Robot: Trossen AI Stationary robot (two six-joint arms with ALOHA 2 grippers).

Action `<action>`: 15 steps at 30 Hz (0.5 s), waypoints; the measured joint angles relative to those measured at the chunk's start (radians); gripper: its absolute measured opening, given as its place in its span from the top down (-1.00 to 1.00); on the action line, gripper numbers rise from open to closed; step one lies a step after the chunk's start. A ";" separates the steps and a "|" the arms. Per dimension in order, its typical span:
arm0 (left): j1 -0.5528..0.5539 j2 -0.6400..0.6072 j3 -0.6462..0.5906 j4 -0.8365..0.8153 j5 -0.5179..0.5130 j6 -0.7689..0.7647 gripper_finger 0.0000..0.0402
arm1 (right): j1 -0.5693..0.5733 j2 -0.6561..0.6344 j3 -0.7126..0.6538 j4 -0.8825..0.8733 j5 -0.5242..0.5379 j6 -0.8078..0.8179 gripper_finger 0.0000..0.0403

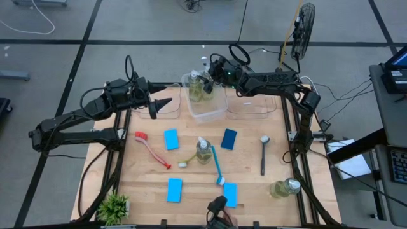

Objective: Pick & Place Kitchen Sink Supplies
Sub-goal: Put the green soap dispenser into the transparent white bin

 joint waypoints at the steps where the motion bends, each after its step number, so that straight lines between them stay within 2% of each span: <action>1: 0.000 0.000 0.000 0.000 0.000 0.000 -0.60 | 0.000 -0.012 0.000 -0.027 -0.001 0.003 -0.46; 7: 0.000 0.000 0.000 0.000 0.000 0.001 -0.63 | 0.004 -0.056 0.000 -0.123 -0.004 -0.002 -0.46; 15: 0.000 0.000 0.000 0.000 0.000 0.002 -0.55 | 0.004 -0.101 -0.003 -0.218 -0.004 -0.009 -0.46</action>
